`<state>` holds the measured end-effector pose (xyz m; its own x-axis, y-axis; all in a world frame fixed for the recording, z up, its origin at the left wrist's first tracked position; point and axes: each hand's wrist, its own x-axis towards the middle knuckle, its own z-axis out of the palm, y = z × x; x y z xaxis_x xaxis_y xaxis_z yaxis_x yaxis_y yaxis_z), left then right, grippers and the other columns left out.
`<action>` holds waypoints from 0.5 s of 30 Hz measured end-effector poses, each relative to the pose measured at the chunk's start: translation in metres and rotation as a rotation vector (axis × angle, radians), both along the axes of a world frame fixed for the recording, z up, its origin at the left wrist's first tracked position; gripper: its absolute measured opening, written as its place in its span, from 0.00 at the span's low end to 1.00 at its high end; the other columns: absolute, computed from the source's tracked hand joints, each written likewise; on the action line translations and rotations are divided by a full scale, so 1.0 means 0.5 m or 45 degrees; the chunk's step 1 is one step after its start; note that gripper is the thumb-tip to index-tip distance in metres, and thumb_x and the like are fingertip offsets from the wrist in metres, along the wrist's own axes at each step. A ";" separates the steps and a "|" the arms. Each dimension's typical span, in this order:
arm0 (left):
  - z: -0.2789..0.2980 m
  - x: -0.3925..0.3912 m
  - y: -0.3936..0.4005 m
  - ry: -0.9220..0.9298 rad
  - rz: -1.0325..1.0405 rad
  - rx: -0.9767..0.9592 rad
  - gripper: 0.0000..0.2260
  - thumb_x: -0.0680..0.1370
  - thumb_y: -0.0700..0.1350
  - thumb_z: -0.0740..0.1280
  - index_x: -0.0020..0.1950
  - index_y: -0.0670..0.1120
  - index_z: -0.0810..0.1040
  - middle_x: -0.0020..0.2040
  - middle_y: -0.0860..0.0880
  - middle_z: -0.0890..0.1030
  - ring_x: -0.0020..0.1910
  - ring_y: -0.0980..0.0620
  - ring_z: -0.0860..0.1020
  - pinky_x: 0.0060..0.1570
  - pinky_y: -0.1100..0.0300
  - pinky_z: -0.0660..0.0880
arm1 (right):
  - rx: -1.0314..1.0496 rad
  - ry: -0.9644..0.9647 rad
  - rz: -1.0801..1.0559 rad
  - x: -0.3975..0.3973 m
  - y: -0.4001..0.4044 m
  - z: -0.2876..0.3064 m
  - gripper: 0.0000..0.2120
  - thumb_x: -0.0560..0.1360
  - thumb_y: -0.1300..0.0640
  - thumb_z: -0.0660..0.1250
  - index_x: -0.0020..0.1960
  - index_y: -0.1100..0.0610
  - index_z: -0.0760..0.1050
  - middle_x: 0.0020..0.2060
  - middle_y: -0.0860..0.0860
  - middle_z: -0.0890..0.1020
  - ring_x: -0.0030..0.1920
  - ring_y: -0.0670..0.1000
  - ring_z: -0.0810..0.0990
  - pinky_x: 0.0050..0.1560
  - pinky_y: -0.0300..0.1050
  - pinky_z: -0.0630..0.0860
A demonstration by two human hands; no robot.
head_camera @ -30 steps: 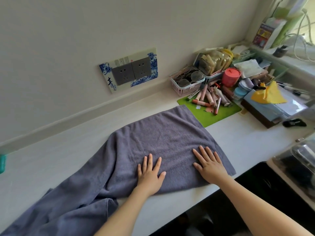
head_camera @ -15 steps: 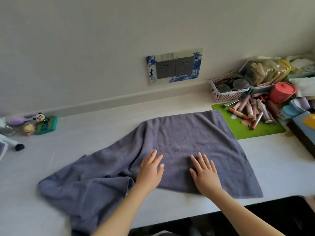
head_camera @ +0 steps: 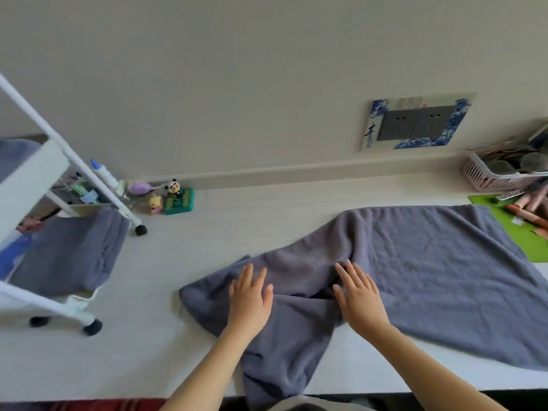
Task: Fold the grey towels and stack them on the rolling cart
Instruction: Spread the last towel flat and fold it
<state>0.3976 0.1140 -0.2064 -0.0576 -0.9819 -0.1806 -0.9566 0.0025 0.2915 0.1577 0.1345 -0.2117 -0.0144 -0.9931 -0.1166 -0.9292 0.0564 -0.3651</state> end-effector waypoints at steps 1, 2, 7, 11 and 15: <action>-0.006 0.047 -0.006 -0.064 0.033 0.037 0.28 0.78 0.60 0.43 0.77 0.51 0.55 0.78 0.44 0.49 0.77 0.47 0.48 0.73 0.50 0.48 | -0.014 -0.002 -0.004 0.041 -0.007 0.002 0.38 0.71 0.37 0.33 0.76 0.50 0.56 0.76 0.50 0.56 0.76 0.51 0.50 0.73 0.43 0.43; -0.007 0.071 -0.010 -0.113 0.063 0.090 0.27 0.80 0.60 0.46 0.77 0.51 0.53 0.78 0.44 0.48 0.77 0.47 0.47 0.73 0.48 0.47 | -0.015 0.003 -0.006 0.060 -0.012 0.003 0.35 0.73 0.37 0.35 0.75 0.49 0.56 0.76 0.50 0.56 0.76 0.51 0.51 0.73 0.44 0.45; -0.025 0.182 -0.025 -0.023 0.149 0.275 0.29 0.81 0.59 0.52 0.78 0.50 0.48 0.78 0.46 0.49 0.77 0.48 0.48 0.72 0.46 0.50 | 0.225 -0.020 0.001 0.163 -0.020 -0.014 0.25 0.80 0.41 0.48 0.76 0.43 0.50 0.77 0.50 0.50 0.76 0.51 0.46 0.73 0.47 0.48; -0.027 0.221 -0.044 -0.047 0.143 0.224 0.29 0.80 0.60 0.54 0.77 0.49 0.53 0.77 0.46 0.56 0.75 0.46 0.55 0.70 0.49 0.56 | 0.316 0.108 -0.027 0.184 -0.025 -0.011 0.27 0.79 0.38 0.48 0.76 0.42 0.48 0.77 0.50 0.45 0.76 0.51 0.42 0.74 0.49 0.46; -0.023 0.247 -0.064 -0.076 0.100 0.072 0.16 0.77 0.60 0.61 0.59 0.52 0.75 0.60 0.49 0.74 0.63 0.47 0.68 0.61 0.53 0.62 | 0.363 0.160 -0.100 0.203 -0.037 0.005 0.26 0.80 0.39 0.47 0.76 0.45 0.52 0.77 0.51 0.47 0.76 0.53 0.44 0.74 0.53 0.43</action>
